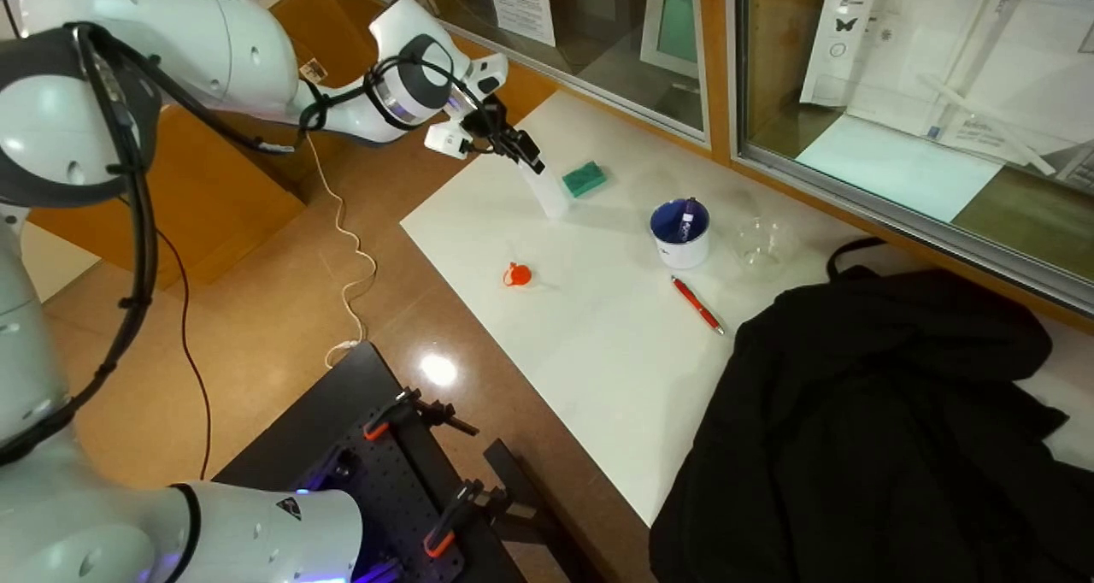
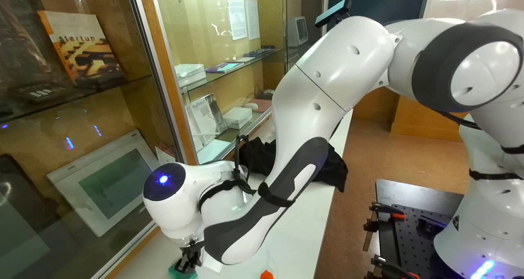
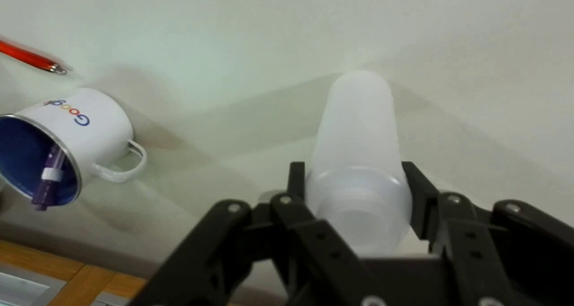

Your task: Uncover the squeeze bottle, move it to the left, and then cover it with the red lid

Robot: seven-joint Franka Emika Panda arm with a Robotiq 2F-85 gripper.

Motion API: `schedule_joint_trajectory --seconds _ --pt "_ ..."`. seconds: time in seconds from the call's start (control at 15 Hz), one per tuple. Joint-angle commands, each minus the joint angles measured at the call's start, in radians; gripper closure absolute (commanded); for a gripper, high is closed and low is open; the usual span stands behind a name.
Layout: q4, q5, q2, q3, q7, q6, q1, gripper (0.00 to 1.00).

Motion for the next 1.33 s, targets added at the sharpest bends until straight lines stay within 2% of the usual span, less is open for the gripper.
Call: schedule_joint_trajectory --seconds 0.0,0.07,0.13,0.33,0.87,1.27 --pt "-0.025 0.024 -0.01 -0.006 -0.036 0.034 -0.002 0.72" --pt "-0.025 0.028 -0.01 -0.005 -0.037 0.034 -0.004 0.22" --pt "-0.026 0.029 -0.01 -0.005 -0.038 0.034 -0.004 0.21" --pt "-0.03 0.03 -0.017 -0.007 -0.037 0.034 -0.005 0.02" --pt "-0.048 0.055 -0.055 0.004 -0.058 0.034 -0.02 0.0" --pt "-0.07 0.135 -0.119 0.022 -0.133 0.031 -0.041 0.0"
